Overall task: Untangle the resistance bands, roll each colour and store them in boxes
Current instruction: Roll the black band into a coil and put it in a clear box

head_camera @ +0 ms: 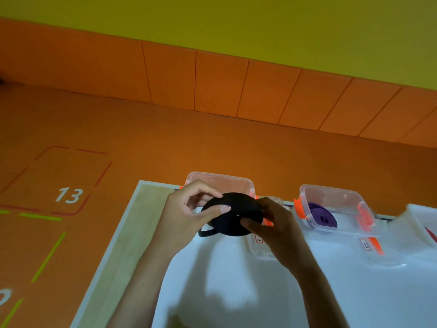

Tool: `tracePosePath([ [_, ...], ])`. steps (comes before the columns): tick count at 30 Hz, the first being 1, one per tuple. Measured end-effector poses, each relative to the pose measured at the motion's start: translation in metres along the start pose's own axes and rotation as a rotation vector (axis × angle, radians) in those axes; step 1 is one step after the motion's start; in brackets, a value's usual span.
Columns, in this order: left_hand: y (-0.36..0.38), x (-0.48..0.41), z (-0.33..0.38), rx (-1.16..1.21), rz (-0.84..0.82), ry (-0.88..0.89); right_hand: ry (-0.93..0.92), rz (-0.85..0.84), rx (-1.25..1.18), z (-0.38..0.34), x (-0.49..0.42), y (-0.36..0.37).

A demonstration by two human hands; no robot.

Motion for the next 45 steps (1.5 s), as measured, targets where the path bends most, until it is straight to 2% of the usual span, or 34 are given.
tracePosePath([
  [4,-0.005,0.001,-0.005,-0.037,-0.069,0.066,-0.007,0.054,-0.061,0.003,-0.002,-0.001],
  [8,-0.011,-0.001,-0.01,-0.116,-0.153,0.026,-0.005,0.071,-0.1,0.006,-0.006,-0.006],
  [11,-0.008,-0.005,-0.008,-0.157,-0.133,0.044,0.031,0.044,-0.147,0.008,-0.012,-0.012],
  [16,0.002,-0.01,-0.011,-0.081,-0.047,0.027,0.062,-0.019,-0.053,0.017,-0.013,-0.014],
  [20,0.015,-0.012,-0.013,-0.041,-0.057,0.065,0.083,0.032,-0.241,0.025,-0.004,-0.016],
  [24,0.024,-0.011,-0.017,-0.008,-0.156,0.034,0.09,0.056,-0.416,0.03,0.001,-0.023],
  [27,0.033,-0.014,-0.016,-0.028,-0.172,0.05,0.079,0.052,-0.499,0.036,0.0,-0.031],
  [30,0.045,-0.017,-0.013,-0.102,-0.148,0.082,0.103,0.056,-0.343,0.037,-0.001,-0.042],
  [32,0.053,-0.016,-0.012,-0.085,-0.091,0.067,0.13,0.039,-0.179,0.039,-0.001,-0.048],
  [34,0.064,-0.016,-0.014,-0.088,-0.026,0.044,0.133,0.007,-0.126,0.04,0.001,-0.052],
  [36,0.075,-0.015,-0.015,-0.118,0.006,0.025,0.133,-0.025,-0.197,0.042,0.006,-0.057],
  [38,0.088,-0.013,-0.014,-0.115,-0.014,0.027,0.141,-0.043,-0.374,0.045,0.015,-0.063],
  [43,0.114,0.002,-0.009,-0.101,-0.241,0.088,0.091,0.035,-0.586,0.055,0.04,-0.094],
  [45,0.126,0.007,-0.007,-0.105,-0.268,0.068,0.068,0.015,-0.617,0.057,0.051,-0.105],
])
Point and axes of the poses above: each hand's wrist, its own x-axis away from the middle knuckle, its own y-axis out of the palm, z = x × y, the point moved 4 cm from there along -x, towards the middle knuckle, and after that the axes turned 5 degrees about -z, right-handed, at the moved point
